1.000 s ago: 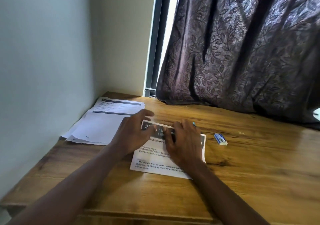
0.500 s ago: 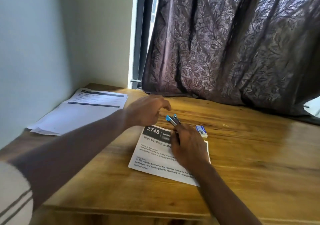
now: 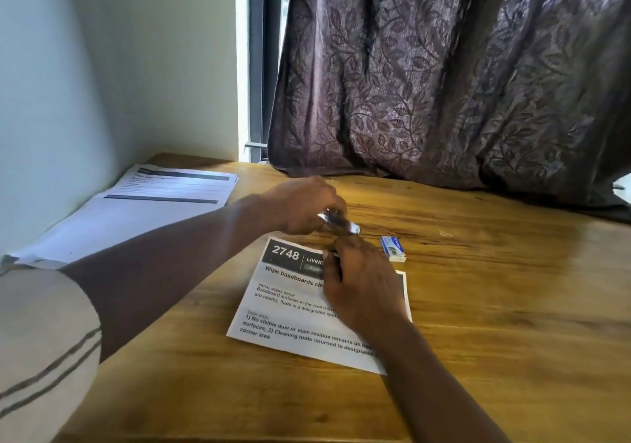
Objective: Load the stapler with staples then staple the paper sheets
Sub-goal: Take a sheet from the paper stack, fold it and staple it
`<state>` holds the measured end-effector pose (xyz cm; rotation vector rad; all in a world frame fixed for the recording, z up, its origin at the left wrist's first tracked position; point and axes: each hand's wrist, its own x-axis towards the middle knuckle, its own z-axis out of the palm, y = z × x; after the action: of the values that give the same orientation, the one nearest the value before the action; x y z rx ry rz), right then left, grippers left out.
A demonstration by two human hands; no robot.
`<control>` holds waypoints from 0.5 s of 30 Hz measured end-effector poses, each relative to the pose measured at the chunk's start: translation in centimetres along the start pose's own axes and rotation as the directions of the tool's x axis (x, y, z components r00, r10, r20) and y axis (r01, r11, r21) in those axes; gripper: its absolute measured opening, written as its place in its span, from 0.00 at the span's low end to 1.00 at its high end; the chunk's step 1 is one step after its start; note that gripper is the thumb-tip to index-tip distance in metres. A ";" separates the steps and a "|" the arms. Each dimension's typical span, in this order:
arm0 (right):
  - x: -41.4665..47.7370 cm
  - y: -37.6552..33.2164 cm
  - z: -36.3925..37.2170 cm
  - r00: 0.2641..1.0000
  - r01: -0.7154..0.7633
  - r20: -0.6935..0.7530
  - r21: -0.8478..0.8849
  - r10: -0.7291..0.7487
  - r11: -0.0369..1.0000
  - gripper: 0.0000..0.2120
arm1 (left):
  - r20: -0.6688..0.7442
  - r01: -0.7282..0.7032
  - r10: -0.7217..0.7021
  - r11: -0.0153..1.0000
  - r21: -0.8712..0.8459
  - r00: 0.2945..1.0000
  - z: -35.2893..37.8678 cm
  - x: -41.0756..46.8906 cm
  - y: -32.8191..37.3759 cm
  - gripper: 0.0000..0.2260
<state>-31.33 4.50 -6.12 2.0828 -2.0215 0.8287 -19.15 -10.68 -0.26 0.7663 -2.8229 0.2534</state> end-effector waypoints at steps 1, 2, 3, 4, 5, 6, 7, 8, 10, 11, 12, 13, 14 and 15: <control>0.0 0.0 0.1 1.000 0.004 0.009 -0.005 -0.004 1.000 0.11 | -0.070 0.046 -0.053 0.994 -0.098 0.996 -0.2 -0.6 -0.4 0.17; 0.0 0.1 0.1 1.000 0.004 0.016 -0.010 -0.004 1.000 0.12 | -0.142 0.086 -0.119 0.971 -0.222 0.983 -0.4 -1.4 -0.8 0.17; 0.1 0.2 0.2 1.000 0.000 0.016 -0.006 0.000 1.000 0.12 | -0.192 0.124 -0.205 0.922 -0.366 0.960 -0.7 -2.2 -0.9 0.16; 0.3 0.1 0.2 1.000 -0.003 0.009 0.007 0.003 1.000 0.12 | -0.213 0.154 -0.305 0.837 -0.525 0.928 -1.1 -3.0 -0.9 0.15; 0.5 0.0 0.3 1.000 -0.008 -0.001 0.028 0.008 1.000 0.12 | -0.191 0.176 -0.408 0.707 -0.685 0.893 -1.5 -3.9 -0.9 0.15; 0.9 -0.3 0.3 1.000 -0.013 -0.011 0.050 0.014 0.999 0.11 | -0.119 0.189 -0.492 0.531 -0.826 0.862 -1.8 -4.8 -0.9 0.14; 1.5 -0.6 0.5 1.000 -0.014 -0.011 0.063 0.014 0.998 0.10 | -0.028 0.190 -0.542 0.343 -0.920 0.840 -1.9 -5.6 -1.0 0.15; 2.2 -1.0 0.7 1.000 -0.006 -0.002 0.060 0.006 0.998 0.10 | 0.046 0.185 -0.567 0.190 -0.964 0.823 -1.9 -6.4 -1.1 0.15; 4.4 -2.0 1.2 0.999 0.029 0.023 0.029 -0.029 0.999 0.09 | 0.103 0.181 -0.595 0.073 -0.981 0.797 -1.8 -8.1 -2.0 0.14; 5.6 -2.5 1.5 0.998 0.046 0.035 0.013 -0.046 0.999 0.08 | 0.103 0.183 -0.611 0.069 -0.981 0.785 -1.7 -8.7 -2.6 0.12; 6.6 -3.1 1.8 0.997 0.063 0.046 -0.002 -0.063 0.998 0.08 | 0.101 0.191 -0.627 0.076 -0.979 0.772 -1.7 -9.4 -3.1 0.11; 7.3 -3.5 2.2 0.995 0.078 0.055 -0.014 -0.077 0.997 0.07 | 0.107 0.203 -0.648 0.076 -0.976 0.754 -1.6 -9.8 -3.4 0.10; 7.9 -4.1 2.8 0.994 0.094 0.053 -0.023 -0.093 0.995 0.07 | 0.116 0.212 -0.672 0.063 -0.975 0.731 -1.4 -10.3 -3.9 0.10; 8.3 -4.5 3.4 0.993 0.106 0.047 -0.035 -0.105 0.994 0.07 | 0.128 0.210 -0.694 0.035 -0.977 0.708 -1.1 -10.7 -4.3 0.10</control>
<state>-26.40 -3.99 -3.94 2.1848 -1.9134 0.7278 -7.77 -8.93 -1.31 1.0213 -1.5082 -1.2604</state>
